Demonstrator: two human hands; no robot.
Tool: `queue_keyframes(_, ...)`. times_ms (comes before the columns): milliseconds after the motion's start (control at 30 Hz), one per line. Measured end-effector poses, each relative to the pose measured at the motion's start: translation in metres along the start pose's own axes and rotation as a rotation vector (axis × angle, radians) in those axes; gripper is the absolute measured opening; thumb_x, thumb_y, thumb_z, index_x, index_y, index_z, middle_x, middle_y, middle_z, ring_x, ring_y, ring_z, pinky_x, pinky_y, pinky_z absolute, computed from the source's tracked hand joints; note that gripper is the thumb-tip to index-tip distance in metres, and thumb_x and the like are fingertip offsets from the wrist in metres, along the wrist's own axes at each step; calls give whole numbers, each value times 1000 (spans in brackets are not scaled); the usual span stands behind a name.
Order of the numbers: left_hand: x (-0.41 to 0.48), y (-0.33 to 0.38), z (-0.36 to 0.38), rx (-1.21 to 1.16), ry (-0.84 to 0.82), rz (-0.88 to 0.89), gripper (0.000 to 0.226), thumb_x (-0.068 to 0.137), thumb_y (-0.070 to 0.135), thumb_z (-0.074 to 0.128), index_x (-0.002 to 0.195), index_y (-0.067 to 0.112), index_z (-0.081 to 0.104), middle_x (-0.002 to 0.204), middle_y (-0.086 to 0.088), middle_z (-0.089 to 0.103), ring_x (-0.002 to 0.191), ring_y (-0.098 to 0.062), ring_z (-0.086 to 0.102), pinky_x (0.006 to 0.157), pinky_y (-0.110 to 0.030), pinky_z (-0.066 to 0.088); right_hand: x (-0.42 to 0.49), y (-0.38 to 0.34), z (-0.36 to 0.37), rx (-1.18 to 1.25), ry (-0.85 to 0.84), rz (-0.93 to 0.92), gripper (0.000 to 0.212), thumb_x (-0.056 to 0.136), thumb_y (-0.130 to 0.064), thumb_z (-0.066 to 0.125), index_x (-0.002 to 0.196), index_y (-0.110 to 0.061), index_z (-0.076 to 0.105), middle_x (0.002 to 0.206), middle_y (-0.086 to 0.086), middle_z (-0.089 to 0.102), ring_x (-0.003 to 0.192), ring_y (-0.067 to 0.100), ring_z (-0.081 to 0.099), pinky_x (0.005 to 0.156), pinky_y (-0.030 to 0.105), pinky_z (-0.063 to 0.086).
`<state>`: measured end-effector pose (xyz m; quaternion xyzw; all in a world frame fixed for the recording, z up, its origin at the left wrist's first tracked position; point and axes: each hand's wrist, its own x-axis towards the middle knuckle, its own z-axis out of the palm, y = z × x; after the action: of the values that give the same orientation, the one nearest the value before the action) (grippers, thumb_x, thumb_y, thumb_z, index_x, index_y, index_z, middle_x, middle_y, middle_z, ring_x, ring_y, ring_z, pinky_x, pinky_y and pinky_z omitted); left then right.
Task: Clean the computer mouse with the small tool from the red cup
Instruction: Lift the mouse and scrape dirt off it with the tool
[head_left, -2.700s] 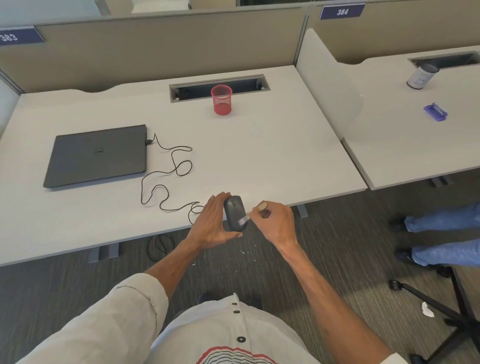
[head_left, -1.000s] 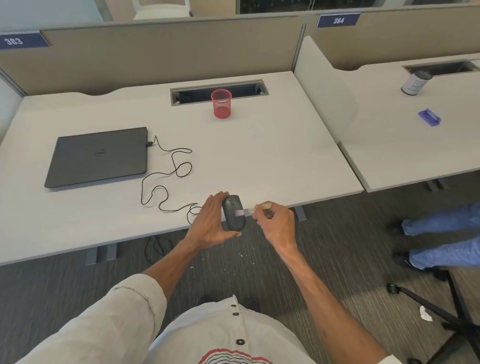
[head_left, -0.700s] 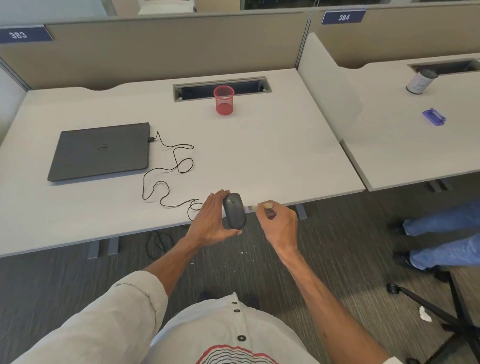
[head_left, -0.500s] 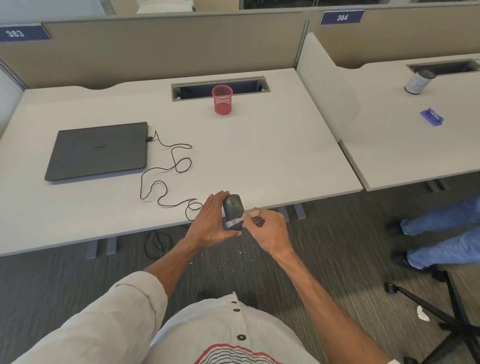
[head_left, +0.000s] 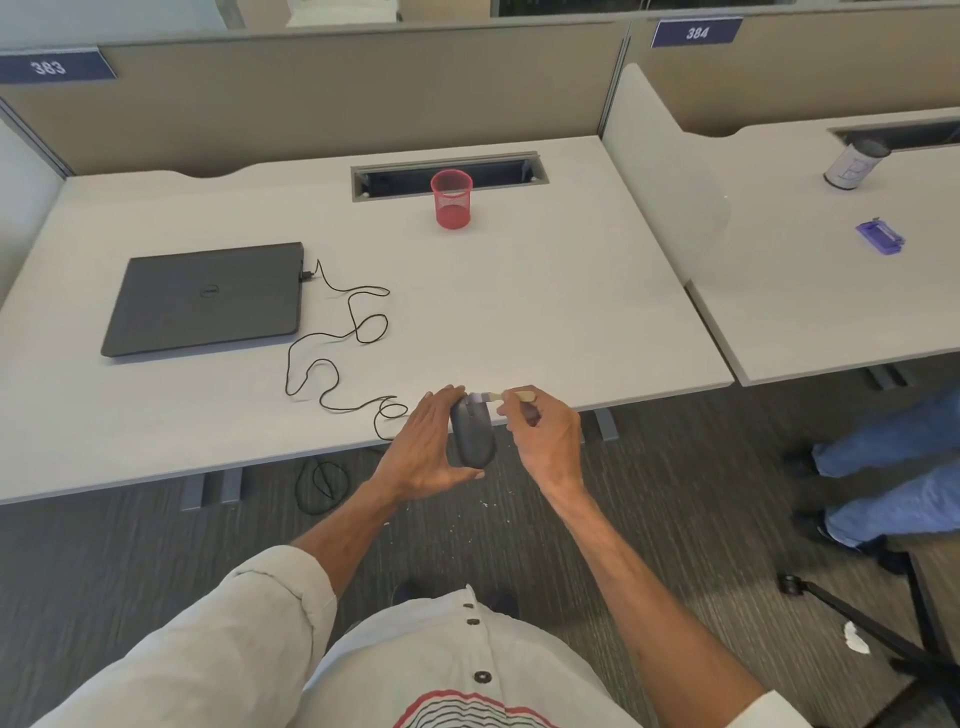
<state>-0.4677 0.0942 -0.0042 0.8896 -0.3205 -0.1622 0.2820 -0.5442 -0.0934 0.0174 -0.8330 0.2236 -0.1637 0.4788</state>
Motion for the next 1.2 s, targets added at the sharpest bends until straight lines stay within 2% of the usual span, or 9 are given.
queue_keyframes(133, 2, -1, -1, 20, 10, 4, 127, 76, 57, 98, 168, 8, 26, 175, -8, 35, 165, -26, 34, 142, -41, 14, 1, -1, 3, -49, -38, 13, 25, 111, -32, 67, 111, -15, 84, 95, -2, 85, 88, 12, 80, 80, 21, 62)
queue_keyframes(267, 5, -3, -3, 40, 5, 9, 129, 77, 60, 96, 170, 8, 22, 178, -9, 31, 168, -26, 29, 143, -46, 12, 1, 0, 0, -87, -53, 44, 25, 107, -28, 69, 88, -17, 82, 78, -5, 80, 76, 11, 75, 74, 27, 60)
queue_keyframes(400, 7, -3, -3, 45, -1, 0, 129, 77, 61, 95, 170, 9, 21, 178, -9, 30, 168, -26, 29, 143, -46, 12, 6, 2, -8, -121, -121, 116, 32, 99, -29, 73, 73, -11, 78, 67, 7, 77, 70, 30, 76, 73, 43, 63)
queue_keyframes(567, 8, -2, -3, 42, 7, -3, 127, 76, 59, 97, 168, 11, 25, 176, -8, 34, 165, -27, 34, 141, -48, 19, 12, 4, -12, -86, -149, 150, 31, 96, -30, 74, 70, -13, 78, 66, 6, 77, 70, 34, 75, 74, 49, 65)
queue_keyframes(767, 11, -3, -4, 54, -11, 2, 128, 77, 60, 95, 170, 11, 22, 177, -9, 32, 167, -26, 31, 142, -47, 14, 17, 1, -2, -87, -131, 72, 32, 104, -31, 71, 76, -20, 81, 68, -4, 78, 66, 19, 74, 67, 36, 59)
queue_keyframes(867, 9, -4, -5, 56, -5, -5, 129, 76, 61, 96, 169, 10, 23, 176, -9, 33, 166, -26, 33, 143, -45, 14, 19, -3, 4, -80, -100, 41, 27, 109, -33, 69, 95, -16, 85, 85, -5, 84, 74, 10, 74, 74, 22, 53)
queue_keyframes(1000, 8, -6, -7, 58, 5, -5, 127, 75, 61, 96, 168, 11, 25, 174, -8, 36, 163, -26, 37, 141, -44, 20, 18, -9, 8, -101, -54, -22, 31, 110, -38, 68, 117, -14, 86, 98, -2, 87, 59, -1, 58, 60, 6, 39)
queue_keyframes(1067, 7, -7, -8, 57, 16, -6, 126, 74, 60, 97, 167, 12, 27, 173, -7, 37, 160, -26, 39, 138, -44, 27, 16, -11, 9, -110, -53, -60, 29, 109, -37, 69, 115, -15, 87, 97, -4, 87, 58, -6, 57, 58, 5, 41)
queue_keyframes(1200, 8, -8, -9, 65, 27, -30, 127, 76, 59, 97, 168, 9, 25, 176, -7, 34, 166, -25, 32, 141, -45, 19, 9, -11, 12, -152, -80, -54, 23, 108, -32, 71, 107, -17, 87, 93, -6, 86, 67, -4, 65, 60, 1, 43)
